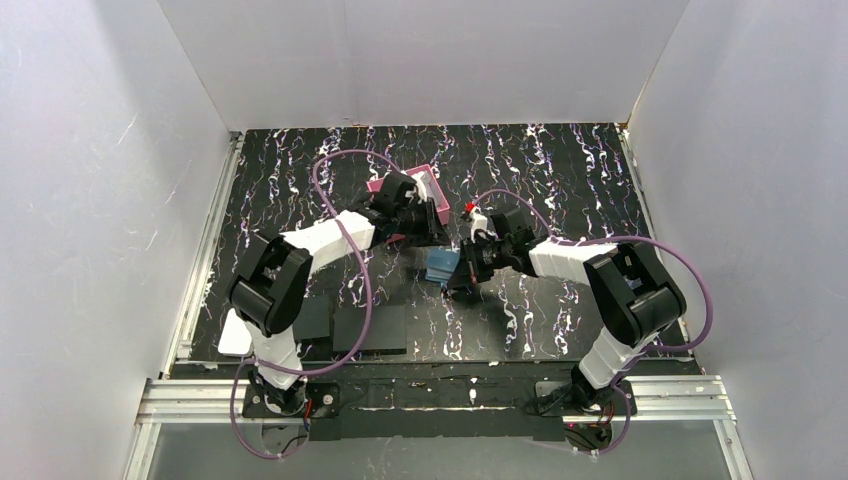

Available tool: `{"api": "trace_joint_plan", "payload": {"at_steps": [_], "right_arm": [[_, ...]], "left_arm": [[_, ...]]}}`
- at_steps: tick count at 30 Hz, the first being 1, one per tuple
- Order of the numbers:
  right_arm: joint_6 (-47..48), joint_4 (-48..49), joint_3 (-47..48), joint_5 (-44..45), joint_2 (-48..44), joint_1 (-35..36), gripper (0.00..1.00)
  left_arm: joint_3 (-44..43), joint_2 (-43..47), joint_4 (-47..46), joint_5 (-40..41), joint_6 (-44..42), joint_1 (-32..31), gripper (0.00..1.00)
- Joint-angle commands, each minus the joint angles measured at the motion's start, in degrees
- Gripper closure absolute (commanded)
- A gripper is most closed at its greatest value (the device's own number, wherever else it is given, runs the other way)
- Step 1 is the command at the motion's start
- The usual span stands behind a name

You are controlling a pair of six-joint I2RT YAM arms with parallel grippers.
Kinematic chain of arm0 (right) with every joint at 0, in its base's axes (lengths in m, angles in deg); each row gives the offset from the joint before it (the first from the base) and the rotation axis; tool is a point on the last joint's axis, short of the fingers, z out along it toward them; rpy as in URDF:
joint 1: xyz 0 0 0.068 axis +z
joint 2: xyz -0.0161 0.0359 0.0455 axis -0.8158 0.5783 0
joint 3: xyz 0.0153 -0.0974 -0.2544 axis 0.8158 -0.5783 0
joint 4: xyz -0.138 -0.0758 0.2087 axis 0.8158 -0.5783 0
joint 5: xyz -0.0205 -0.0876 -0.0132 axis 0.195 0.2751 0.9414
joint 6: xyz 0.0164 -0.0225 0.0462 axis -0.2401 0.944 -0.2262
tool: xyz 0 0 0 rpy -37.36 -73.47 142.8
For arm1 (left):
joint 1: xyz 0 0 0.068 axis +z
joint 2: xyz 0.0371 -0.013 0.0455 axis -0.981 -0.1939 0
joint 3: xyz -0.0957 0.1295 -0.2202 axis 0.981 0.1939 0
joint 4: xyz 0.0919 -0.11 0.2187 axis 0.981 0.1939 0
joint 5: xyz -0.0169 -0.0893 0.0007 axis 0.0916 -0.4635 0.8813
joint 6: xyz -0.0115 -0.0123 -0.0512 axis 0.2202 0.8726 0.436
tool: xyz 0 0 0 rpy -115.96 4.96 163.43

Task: Put the credit cards into the card holder
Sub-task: Close the card holder at the center of the board.

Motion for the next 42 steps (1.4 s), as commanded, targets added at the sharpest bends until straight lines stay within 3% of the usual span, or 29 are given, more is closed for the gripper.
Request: {"api": "trace_joint_plan", "payload": {"at_steps": [1, 12, 22, 27, 42], "right_arm": [[1.5, 0.9, -0.6, -2.1, -2.8, -1.1, 0.99], [3.4, 0.9, -0.1, -5.4, -2.8, -2.1, 0.99], [7.8, -2.0, 2.9, -6.7, -0.4, -2.1, 0.99], [8.8, -4.0, 5.3, -5.6, -0.8, -2.1, 0.99], [7.3, -6.0, 8.5, 2.7, 2.0, -2.1, 0.99]], "left_arm": [[-2.3, -0.3, 6.1, 5.6, -6.0, -2.9, 0.88], [3.5, 1.2, 7.3, 10.4, -7.3, -4.2, 0.9], [4.3, 1.1, 5.2, 5.5, -5.9, -1.5, 0.87], [8.1, -1.1, -1.0, 1.9, -3.1, -1.7, 0.9], [14.9, -1.3, -2.1, 2.7, -4.5, -2.3, 0.93]]}}
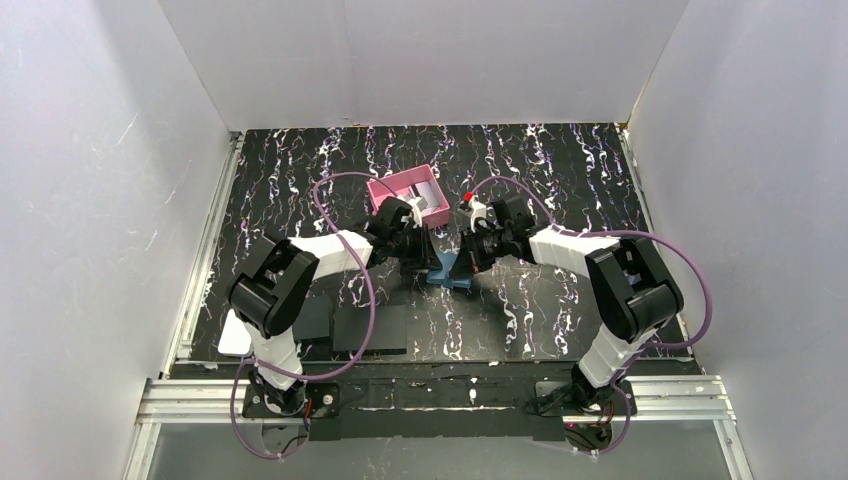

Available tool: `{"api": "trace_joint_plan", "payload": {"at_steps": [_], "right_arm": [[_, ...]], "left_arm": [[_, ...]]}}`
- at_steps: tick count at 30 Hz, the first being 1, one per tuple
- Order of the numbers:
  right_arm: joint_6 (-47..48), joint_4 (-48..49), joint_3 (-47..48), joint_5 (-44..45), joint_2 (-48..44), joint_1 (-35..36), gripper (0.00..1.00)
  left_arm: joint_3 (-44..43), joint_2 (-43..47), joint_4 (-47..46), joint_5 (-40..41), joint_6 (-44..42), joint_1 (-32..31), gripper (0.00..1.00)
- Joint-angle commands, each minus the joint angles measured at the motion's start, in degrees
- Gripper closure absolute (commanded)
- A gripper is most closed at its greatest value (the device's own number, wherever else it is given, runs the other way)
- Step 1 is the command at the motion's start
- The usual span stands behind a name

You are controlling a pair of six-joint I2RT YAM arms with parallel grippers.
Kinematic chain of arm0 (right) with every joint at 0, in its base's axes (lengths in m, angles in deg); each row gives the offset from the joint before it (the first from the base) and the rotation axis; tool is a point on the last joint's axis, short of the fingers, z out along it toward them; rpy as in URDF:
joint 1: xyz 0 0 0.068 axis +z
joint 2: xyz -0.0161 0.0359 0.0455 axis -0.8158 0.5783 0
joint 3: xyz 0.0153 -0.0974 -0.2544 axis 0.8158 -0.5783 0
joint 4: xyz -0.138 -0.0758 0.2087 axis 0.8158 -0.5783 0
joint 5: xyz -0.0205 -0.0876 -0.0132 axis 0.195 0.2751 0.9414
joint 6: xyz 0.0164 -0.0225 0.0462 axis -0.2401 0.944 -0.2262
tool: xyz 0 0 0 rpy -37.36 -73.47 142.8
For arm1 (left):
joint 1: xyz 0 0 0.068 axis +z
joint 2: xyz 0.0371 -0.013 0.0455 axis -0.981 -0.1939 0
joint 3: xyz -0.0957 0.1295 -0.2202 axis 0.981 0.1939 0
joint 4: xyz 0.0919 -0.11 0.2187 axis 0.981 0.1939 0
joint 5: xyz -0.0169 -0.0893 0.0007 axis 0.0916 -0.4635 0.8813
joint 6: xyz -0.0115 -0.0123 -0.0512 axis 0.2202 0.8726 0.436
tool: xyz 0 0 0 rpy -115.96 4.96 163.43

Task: Put the credit cards into the card holder
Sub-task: Close the card holder at the center of the board.

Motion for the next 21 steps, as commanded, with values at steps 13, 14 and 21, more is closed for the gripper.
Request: {"api": "trace_joint_plan", "payload": {"at_steps": [13, 14, 21], "right_arm": [[-1.0, 4.3, 1.6, 11.4, -0.2, 0.0, 0.99], [-1.1, 4.3, 1.6, 11.6, -0.1, 0.0, 0.99], [-0.5, 4.6, 3.7, 12.5, 0.2, 0.6, 0.99]], "left_arm": [[4.7, 0.1, 6.3, 2.5, -4.0, -0.8, 0.96], [4.7, 0.2, 6.6, 2.6, -4.1, -0.7, 0.96], [4.7, 0.6, 6.9, 3.0, -5.3, -0.8, 0.98]]}}
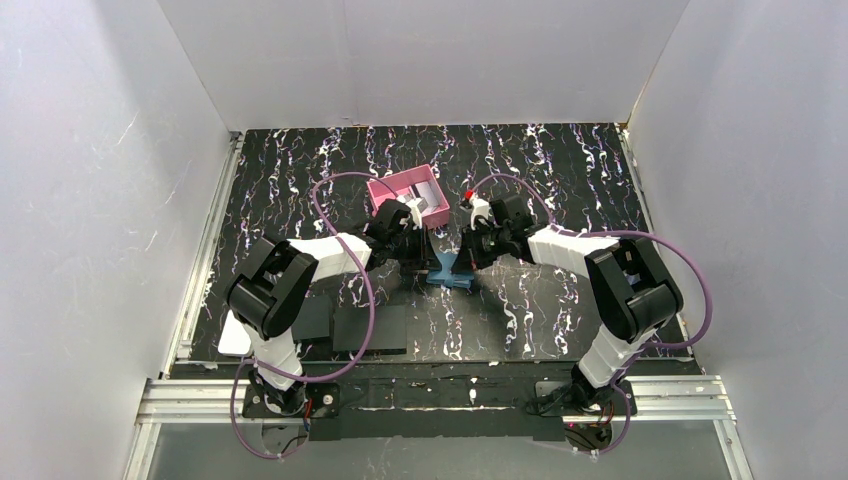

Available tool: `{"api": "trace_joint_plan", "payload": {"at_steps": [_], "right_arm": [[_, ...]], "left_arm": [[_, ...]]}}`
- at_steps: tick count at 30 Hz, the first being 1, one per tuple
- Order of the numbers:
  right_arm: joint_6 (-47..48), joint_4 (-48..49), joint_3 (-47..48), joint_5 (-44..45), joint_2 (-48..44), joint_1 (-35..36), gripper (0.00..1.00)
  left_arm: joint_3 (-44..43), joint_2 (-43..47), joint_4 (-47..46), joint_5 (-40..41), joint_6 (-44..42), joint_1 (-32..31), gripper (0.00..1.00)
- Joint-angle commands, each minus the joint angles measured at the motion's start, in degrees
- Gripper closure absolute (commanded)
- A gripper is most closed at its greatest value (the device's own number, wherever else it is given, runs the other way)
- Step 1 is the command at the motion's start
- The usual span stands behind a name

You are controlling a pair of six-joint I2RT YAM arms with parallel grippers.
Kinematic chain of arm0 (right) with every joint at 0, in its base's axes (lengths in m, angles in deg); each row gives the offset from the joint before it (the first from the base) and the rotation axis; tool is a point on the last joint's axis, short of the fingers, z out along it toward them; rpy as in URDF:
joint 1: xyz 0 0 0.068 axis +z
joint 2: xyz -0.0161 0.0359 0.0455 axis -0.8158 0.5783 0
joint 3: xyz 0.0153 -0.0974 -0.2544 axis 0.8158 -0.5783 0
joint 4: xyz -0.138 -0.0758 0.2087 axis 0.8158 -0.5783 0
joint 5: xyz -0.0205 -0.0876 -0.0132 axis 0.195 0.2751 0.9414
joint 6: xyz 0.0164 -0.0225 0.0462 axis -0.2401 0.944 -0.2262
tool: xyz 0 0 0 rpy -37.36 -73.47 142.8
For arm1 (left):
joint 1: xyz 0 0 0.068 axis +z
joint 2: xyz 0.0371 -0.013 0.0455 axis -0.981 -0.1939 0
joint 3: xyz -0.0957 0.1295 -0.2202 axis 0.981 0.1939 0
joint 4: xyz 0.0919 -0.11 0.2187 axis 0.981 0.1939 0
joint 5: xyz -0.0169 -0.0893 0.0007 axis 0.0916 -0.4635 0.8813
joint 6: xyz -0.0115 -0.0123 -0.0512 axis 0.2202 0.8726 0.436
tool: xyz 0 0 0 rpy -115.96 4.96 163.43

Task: Put the credit cards into the card holder
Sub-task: Close the card holder at the center of the board.

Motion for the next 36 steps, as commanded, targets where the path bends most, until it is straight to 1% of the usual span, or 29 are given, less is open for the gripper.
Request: {"api": "trace_joint_plan", "payload": {"at_steps": [1, 9, 12, 19, 26, 31, 36], "right_arm": [[0.8, 4.0, 3.7, 4.4, 0.4, 0.2, 0.99], [1.1, 2.4, 5.7, 8.6, 1.6, 1.1, 0.99], [1.1, 1.3, 6.1, 13.1, 1.6, 1.5, 0.99], [2.5, -4.2, 7.6, 18.3, 2.9, 2.7, 0.99], [3.4, -11.7, 10.7, 24.2, 7.2, 4.8, 0.99], [2.1, -15.2, 9.4, 30.1, 9.9, 5.4, 0.99], [1.7, -19.9, 10.6, 37.4, 14.0, 6.6, 0.99]], "left_arm": [[2.9, -0.1, 9.5, 3.0, -3.5, -0.7, 0.98], [3.0, 0.4, 11.2, 3.0, -3.7, -0.7, 0.98], [2.9, 0.5, 11.3, 2.9, -3.7, -0.7, 0.98], [3.0, 0.5, 11.1, 2.6, -3.6, -0.7, 0.98], [3.0, 0.5, 11.0, 2.4, -3.5, -0.7, 0.99], [3.2, 1.1, 11.1, 2.6, -3.7, -0.7, 0.99], [3.1, 1.0, 11.0, 2.1, -3.5, -0.7, 0.99]]}}
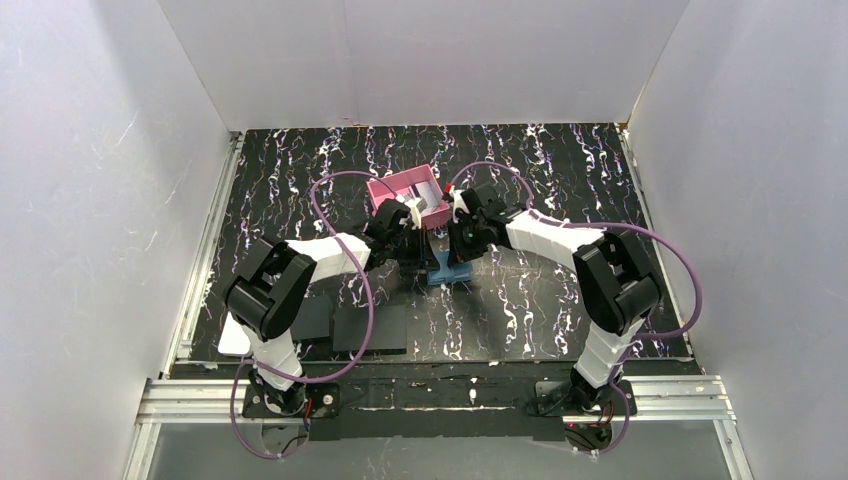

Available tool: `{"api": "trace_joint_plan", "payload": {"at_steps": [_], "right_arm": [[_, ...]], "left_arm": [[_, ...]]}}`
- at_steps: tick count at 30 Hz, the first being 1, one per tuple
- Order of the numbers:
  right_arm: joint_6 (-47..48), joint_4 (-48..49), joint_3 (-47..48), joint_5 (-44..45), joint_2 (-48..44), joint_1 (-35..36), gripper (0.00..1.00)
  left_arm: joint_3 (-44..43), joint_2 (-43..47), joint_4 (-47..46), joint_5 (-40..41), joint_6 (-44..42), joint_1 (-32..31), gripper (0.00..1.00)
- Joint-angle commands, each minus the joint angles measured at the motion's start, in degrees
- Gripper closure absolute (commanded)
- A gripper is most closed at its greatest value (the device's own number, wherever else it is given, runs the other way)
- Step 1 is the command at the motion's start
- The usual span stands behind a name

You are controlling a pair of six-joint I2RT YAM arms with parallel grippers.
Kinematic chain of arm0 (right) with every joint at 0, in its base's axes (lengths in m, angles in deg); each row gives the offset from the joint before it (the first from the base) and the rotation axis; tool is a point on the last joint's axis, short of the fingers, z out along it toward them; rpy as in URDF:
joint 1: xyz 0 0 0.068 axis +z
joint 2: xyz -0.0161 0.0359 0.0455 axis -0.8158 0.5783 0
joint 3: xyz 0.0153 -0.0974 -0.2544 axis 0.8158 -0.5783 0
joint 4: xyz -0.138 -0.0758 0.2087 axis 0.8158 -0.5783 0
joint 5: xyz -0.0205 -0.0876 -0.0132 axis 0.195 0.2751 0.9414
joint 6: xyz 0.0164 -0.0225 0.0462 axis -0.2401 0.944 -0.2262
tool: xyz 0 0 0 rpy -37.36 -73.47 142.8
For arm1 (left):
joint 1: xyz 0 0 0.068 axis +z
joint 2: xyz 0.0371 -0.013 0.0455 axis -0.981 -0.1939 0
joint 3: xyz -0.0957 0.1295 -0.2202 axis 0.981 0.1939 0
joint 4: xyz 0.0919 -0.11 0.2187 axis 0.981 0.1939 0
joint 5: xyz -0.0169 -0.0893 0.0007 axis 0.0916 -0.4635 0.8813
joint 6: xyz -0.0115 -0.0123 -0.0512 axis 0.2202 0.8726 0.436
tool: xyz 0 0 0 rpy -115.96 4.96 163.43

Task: Put the credit cards into the card holder
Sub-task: Close the card holder at the center of the board.

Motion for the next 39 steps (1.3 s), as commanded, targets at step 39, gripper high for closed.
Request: {"api": "trace_joint_plan", "payload": {"at_steps": [39], "right_arm": [[-22.6, 6.1, -27.0, 25.0, -2.3, -2.9, 0.99]], "left_arm": [[5.8, 2.8, 7.7, -0.3, -2.1, 0.0, 0.99]]}}
